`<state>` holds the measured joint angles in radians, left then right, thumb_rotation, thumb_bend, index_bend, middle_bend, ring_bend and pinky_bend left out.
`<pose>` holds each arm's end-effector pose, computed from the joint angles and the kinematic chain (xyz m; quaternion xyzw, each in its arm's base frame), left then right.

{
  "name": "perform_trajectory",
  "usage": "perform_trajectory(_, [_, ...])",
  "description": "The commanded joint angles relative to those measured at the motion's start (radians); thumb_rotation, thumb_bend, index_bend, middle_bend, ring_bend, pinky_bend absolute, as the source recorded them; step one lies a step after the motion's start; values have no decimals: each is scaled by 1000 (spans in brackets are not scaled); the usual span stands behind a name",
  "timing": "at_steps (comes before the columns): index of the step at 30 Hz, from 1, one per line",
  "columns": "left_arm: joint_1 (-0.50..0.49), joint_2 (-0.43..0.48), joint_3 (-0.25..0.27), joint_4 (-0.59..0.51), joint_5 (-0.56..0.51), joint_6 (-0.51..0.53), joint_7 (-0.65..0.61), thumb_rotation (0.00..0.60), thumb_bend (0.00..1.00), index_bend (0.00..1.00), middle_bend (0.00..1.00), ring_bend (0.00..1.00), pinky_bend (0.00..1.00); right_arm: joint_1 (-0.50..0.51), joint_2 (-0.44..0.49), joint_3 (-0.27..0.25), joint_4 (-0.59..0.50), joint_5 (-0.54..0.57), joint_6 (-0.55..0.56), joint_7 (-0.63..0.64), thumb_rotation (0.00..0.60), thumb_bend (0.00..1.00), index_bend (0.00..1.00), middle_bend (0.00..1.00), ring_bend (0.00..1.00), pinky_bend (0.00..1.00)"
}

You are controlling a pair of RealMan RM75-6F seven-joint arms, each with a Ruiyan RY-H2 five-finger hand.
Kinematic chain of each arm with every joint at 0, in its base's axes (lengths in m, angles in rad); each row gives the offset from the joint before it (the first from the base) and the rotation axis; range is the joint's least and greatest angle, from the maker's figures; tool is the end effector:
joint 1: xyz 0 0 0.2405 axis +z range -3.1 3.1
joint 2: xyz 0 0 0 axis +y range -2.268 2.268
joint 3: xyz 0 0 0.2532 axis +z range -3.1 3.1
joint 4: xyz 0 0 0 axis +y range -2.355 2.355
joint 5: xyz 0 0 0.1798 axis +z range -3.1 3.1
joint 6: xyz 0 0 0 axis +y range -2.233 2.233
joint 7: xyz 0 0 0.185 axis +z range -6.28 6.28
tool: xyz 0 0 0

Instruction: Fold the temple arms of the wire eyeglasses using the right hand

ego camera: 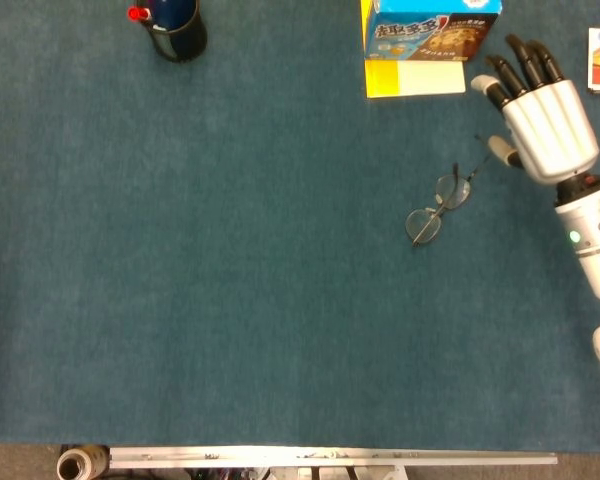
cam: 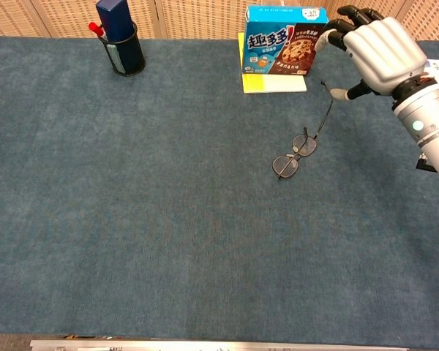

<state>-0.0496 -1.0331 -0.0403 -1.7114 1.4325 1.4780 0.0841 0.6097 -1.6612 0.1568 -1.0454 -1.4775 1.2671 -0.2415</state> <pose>-0.3034 0.2056 0.2048 -0.5847 -0.3964 -0.3411 0.6201 -0.1855 -0.3785 0.0411 0.7102 -0.1930 0.4108 0.5381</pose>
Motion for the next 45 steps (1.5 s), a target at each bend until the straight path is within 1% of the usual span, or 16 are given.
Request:
perform_trajectory(1, [0, 0, 0, 0, 0, -1, -1, 600, 101, 211, 192, 231, 485, -1, -3, -4, 0, -4, 1, 3, 600, 70, 338, 251, 78, 156])
perform_trajectory(12, [0, 2, 1, -1, 1, 0, -5, 600, 101, 211, 192, 230, 485, -1, -17, -21, 2, -28, 6, 19, 600, 33, 338, 254, 78, 156])
perform_trajectory(27, [0, 3, 1, -2, 0, -1, -8, 600, 101, 211, 193, 231, 485, -10, -25, -53, -12, -61, 9, 22, 600, 33, 338, 255, 78, 156])
perform_trajectory(45, [0, 3, 0, -3, 0, 1, -4, 600, 101, 211, 203, 231, 485, -24, -56, -93, 16, -92, -6, 21, 600, 33, 338, 255, 78, 156])
